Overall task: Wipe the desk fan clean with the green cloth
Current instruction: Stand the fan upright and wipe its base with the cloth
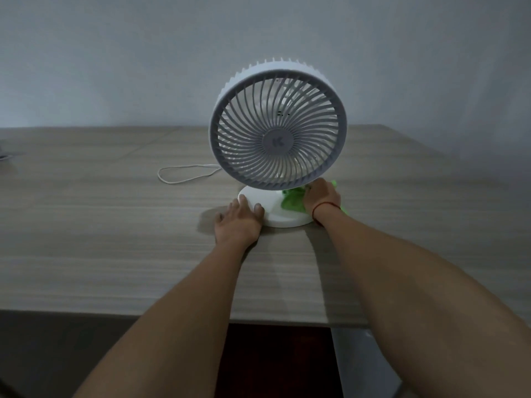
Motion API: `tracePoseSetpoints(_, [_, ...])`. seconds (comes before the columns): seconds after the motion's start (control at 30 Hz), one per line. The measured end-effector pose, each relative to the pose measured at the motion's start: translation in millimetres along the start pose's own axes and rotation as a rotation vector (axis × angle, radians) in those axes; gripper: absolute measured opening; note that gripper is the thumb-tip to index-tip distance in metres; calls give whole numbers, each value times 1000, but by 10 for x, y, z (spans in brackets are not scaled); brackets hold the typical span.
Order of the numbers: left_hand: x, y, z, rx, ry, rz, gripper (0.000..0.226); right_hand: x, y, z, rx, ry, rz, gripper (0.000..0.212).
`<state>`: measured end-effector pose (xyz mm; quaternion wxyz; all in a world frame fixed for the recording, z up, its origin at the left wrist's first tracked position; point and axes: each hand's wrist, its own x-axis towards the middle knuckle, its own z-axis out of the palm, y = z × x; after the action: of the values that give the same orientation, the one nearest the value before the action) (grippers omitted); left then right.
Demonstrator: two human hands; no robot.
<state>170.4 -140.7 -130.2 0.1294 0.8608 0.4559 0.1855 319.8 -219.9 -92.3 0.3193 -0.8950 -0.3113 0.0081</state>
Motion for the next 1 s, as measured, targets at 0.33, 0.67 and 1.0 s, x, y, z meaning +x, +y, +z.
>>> tracePoseSetpoints(0.33, [-19,29,21,24,8,2,56,-4,59,54,-65,-124,-131,51])
tracePoseSetpoints(0.67, [-104,87,-47,-23,5,-26,57,-612,68,-29,-145,-167,-319,55])
tracePoseSetpoints(1.0, [-391,108,-221,-523,268,-197,45,-956,65,-70,70,-185,-467,46])
